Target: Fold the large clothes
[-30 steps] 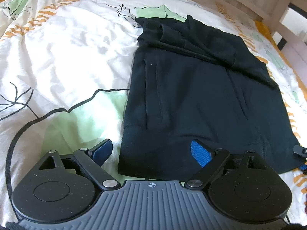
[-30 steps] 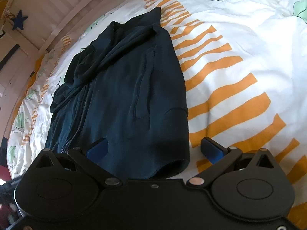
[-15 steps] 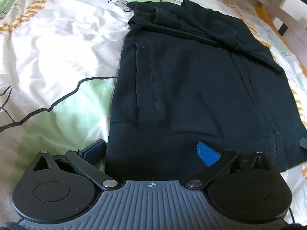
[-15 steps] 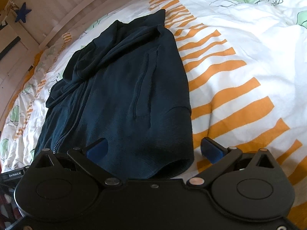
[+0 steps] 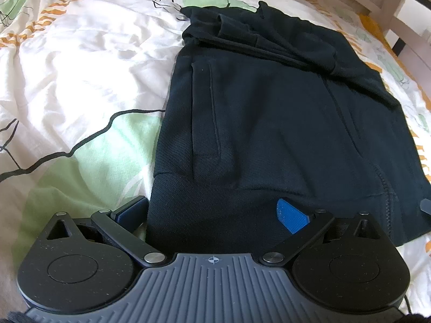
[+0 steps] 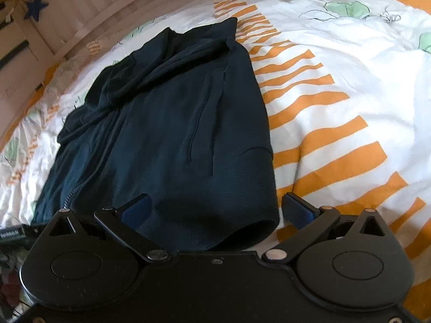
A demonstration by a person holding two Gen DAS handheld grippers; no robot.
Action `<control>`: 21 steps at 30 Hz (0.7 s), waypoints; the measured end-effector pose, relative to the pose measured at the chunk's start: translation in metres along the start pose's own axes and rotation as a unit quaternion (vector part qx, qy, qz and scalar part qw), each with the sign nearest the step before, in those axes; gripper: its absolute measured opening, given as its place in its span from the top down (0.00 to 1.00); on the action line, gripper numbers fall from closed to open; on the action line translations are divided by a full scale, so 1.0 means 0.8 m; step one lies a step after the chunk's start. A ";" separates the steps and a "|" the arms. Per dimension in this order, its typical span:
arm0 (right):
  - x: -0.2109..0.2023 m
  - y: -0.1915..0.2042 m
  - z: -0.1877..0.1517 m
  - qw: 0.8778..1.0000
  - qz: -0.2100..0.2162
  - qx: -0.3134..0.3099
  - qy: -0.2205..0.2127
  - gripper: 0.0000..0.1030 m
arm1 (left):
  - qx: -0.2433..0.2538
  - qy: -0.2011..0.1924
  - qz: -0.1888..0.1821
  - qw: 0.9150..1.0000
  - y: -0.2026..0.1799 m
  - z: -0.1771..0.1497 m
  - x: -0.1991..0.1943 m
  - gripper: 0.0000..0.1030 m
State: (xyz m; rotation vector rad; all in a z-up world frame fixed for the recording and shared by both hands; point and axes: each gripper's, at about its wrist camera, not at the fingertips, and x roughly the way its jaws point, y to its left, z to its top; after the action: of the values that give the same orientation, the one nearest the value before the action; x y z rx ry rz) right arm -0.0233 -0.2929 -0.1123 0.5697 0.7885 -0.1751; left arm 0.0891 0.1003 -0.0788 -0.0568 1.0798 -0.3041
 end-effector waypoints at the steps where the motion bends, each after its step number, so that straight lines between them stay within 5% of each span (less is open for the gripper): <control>1: -0.001 -0.002 0.000 1.000 0.004 0.006 -0.001 0.00 | -0.001 -0.002 -0.002 1.000 0.001 -0.001 -0.001 0.01; 5: -0.005 -0.005 0.001 1.000 0.010 0.013 0.001 0.00 | -0.010 -0.013 -0.014 1.000 0.004 -0.003 -0.008 0.04; 9: -0.009 -0.004 0.001 1.000 0.015 0.015 0.012 0.04 | -0.022 -0.032 -0.017 0.999 0.009 -0.007 -0.019 0.28; 11: -0.011 -0.002 0.001 1.000 0.017 0.011 0.016 0.12 | -0.025 -0.036 -0.018 0.999 0.011 -0.008 -0.023 0.33; 13: -0.014 -0.001 0.001 1.000 0.017 0.013 0.013 0.33 | -0.023 -0.041 -0.020 0.999 0.010 -0.009 -0.027 0.45; 16: -0.018 -0.005 0.001 0.999 0.030 0.031 0.012 0.52 | -0.019 -0.054 -0.023 0.998 0.008 -0.011 -0.033 0.60; 21: -0.018 -0.014 0.004 0.998 0.035 0.056 0.009 0.71 | -0.046 -0.079 -0.050 0.995 0.009 -0.011 -0.041 0.76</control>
State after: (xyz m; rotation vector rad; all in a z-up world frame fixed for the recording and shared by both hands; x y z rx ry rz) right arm -0.0354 -0.3051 -0.1048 0.7049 0.7772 -0.1499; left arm 0.0685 0.1173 -0.0566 -0.2145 0.9340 -0.3350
